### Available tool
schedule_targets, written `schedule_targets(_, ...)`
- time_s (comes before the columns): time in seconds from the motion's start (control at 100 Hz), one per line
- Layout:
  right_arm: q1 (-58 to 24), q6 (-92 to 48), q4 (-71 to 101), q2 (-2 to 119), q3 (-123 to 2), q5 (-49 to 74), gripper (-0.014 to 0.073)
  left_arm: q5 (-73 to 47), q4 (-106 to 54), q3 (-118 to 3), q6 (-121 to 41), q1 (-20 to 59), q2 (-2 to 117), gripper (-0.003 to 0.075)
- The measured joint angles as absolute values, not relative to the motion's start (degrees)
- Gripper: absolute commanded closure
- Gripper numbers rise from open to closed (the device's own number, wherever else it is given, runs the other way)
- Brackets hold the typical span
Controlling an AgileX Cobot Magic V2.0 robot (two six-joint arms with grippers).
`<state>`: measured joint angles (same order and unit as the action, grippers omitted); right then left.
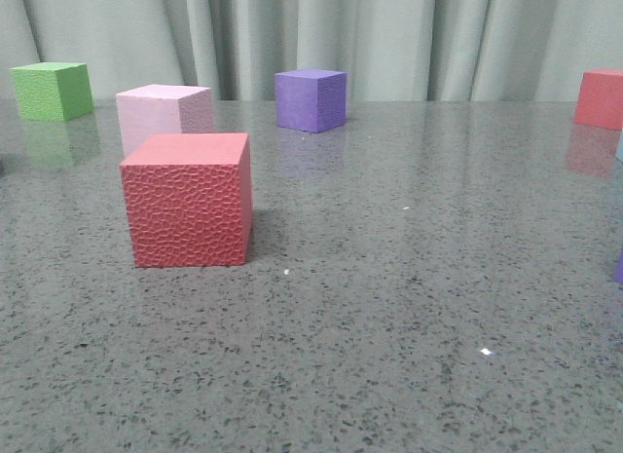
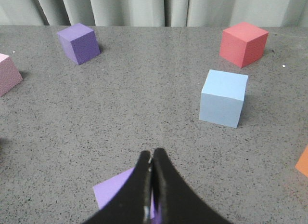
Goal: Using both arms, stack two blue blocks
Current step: 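Move the right gripper above the light blue cube and open it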
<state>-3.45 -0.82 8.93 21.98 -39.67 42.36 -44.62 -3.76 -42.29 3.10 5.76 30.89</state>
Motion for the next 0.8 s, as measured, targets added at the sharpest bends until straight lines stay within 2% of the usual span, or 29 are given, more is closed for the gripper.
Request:
schedule_targets(0.33, -3.5, -0.8, 9.0, 22.0, -39.7, 43.6, 0.0710, -46.4, -3.8, -42.3, 3.1, 5.8, 32.8, 0.0738)
schedule_targets(0.39, -3.5, -0.8, 9.0, 22.0, -39.7, 43.8, 0.0680, -46.5, -3.8, -42.3, 3.1, 5.8, 32.8, 0.0735)
schedule_targets(0.46, -3.5, -0.8, 9.0, 22.0, -39.7, 43.8, 0.0576, -46.5, -3.8, -42.3, 3.1, 5.8, 32.8, 0.0696)
schedule_targets(0.49, -3.5, -0.8, 9.1, 22.0, -39.7, 43.8, 0.0536, -46.5, -3.8, -42.3, 3.1, 5.8, 32.8, 0.0657)
schedule_targets(0.58, -3.5, -0.8, 9.1, 22.0, -39.7, 43.8, 0.0297, -46.5, -3.8, -42.3, 3.0, 5.8, 32.8, 0.0508)
schedule_targets(0.6, -3.5, -0.8, 9.1, 22.0, -39.7, 43.8, 0.0242, -46.5, -3.8, -42.3, 3.0, 5.8, 32.8, 0.0459)
schedule_targets(0.61, -3.5, -0.8, 9.1, 22.0, -39.7, 43.8, 0.0242, -46.5, -3.8, -42.3, 3.0, 5.8, 32.8, 0.0423)
schedule_targets(0.62, -3.5, -0.8, 9.1, 22.0, -39.7, 43.8, 0.0188, -46.5, -3.8, -42.3, 3.0, 5.8, 32.8, 0.0406)
schedule_targets(0.63, -3.5, -0.8, 9.1, 22.0, -39.7, 43.8, 0.0188, -46.5, -3.8, -42.3, 3.0, 5.8, 32.8, 0.0369)
schedule_targets(0.65, -3.5, -0.8, 9.1, 22.0, -39.7, 43.8, 0.0122, -46.5, -3.8, -42.3, 3.0, 5.8, 32.8, 0.0331)
schedule_targets(0.7, -3.5, -0.8, 9.1, 22.0, -39.7, 43.8, 0.0025, -46.5, -3.8, -42.3, 2.9, 5.8, 32.8, 0.0183)
schedule_targets(0.74, -3.5, -0.8, 9.1, 22.0, -39.7, 43.8, -0.0021, -46.6, -3.8, -42.3, 2.8, 5.8, 32.8, 0.0103)
schedule_targets(0.8, -3.5, -0.8, 9.1, 22.0, -39.7, 43.8, 0.0005, -46.6, -3.8, -42.3, 2.8, 5.8, 32.8, 0.0006)
